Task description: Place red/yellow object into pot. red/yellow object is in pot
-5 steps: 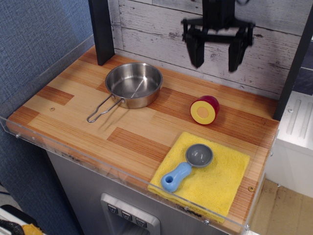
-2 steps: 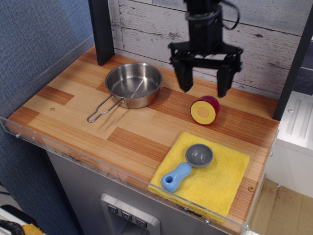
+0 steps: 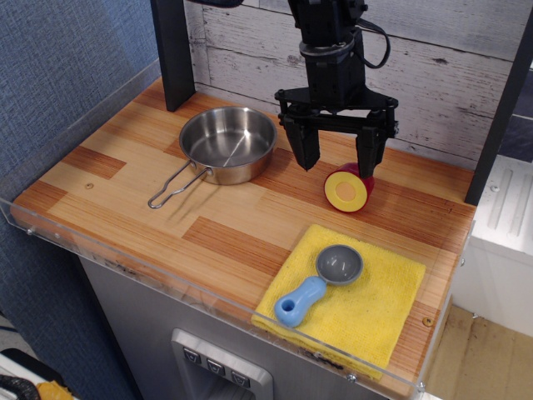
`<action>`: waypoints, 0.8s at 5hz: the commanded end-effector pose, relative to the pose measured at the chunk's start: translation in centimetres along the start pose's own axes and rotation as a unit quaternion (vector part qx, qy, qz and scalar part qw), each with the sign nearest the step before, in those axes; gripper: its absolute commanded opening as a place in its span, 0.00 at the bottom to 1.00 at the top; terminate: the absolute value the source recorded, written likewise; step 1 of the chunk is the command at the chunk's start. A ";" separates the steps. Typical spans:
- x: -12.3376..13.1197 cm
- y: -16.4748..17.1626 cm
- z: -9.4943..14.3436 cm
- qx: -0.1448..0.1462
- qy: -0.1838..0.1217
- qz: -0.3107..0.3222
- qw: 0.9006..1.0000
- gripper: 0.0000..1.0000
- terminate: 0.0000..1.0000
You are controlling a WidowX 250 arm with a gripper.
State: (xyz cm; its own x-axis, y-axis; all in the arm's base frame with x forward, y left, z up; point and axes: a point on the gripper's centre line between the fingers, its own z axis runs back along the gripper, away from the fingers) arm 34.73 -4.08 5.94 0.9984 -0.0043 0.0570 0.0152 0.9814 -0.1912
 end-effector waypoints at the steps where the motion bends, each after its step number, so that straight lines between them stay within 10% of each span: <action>1: 0.3 -0.4 -0.5 0.006 -0.010 -0.002 1.000 1.00 0.00; 4: 0.6 1.0 -3.1 0.016 0.016 0.044 0.999 1.00 0.00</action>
State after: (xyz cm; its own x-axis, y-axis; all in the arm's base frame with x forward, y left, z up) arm 34.76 -3.75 1.22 0.9962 0.0774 -0.0411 -0.0830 0.9838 -0.1586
